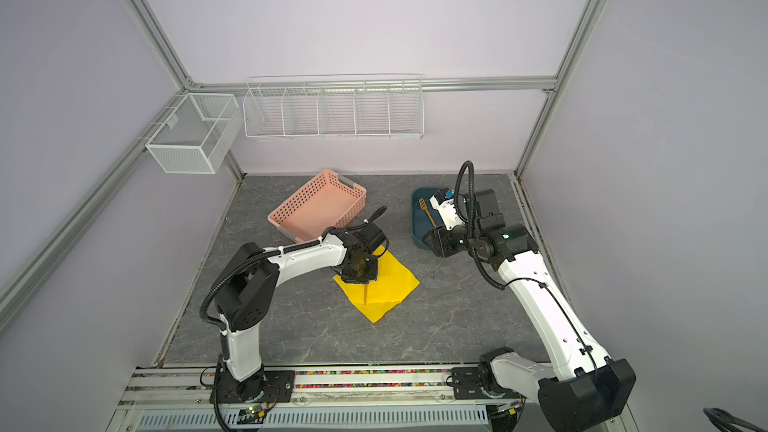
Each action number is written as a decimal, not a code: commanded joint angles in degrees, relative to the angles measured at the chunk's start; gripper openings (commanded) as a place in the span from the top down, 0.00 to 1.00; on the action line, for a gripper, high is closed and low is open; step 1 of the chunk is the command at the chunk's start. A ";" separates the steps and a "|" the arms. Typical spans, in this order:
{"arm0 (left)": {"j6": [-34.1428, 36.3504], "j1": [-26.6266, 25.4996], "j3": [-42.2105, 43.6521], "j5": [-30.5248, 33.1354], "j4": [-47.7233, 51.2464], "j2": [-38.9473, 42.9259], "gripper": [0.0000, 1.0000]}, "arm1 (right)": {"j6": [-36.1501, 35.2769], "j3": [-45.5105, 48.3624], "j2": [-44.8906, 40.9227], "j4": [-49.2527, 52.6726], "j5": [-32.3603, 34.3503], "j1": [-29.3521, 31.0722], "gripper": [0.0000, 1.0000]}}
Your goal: Place the utensils on the paper napkin and roll it up
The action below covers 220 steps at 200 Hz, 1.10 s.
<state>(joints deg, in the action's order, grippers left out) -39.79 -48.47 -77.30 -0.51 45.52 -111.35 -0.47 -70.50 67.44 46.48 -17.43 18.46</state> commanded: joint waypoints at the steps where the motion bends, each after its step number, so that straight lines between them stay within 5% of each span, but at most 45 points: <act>1: 0.23 0.23 -0.86 -0.34 0.45 -1.16 0.99 | -1.29 0.54 -0.73 -0.60 -0.95 -0.35 0.48; 220: -0.31 1.00 -1.87 -0.25 -1.18 -1.43 0.99 | -1.56 0.72 -2.22 0.64 0.21 -0.79 0.47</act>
<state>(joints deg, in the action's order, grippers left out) -39.81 -47.86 -77.62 -0.49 44.42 -111.44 -0.49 -70.50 66.17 46.52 -17.34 17.98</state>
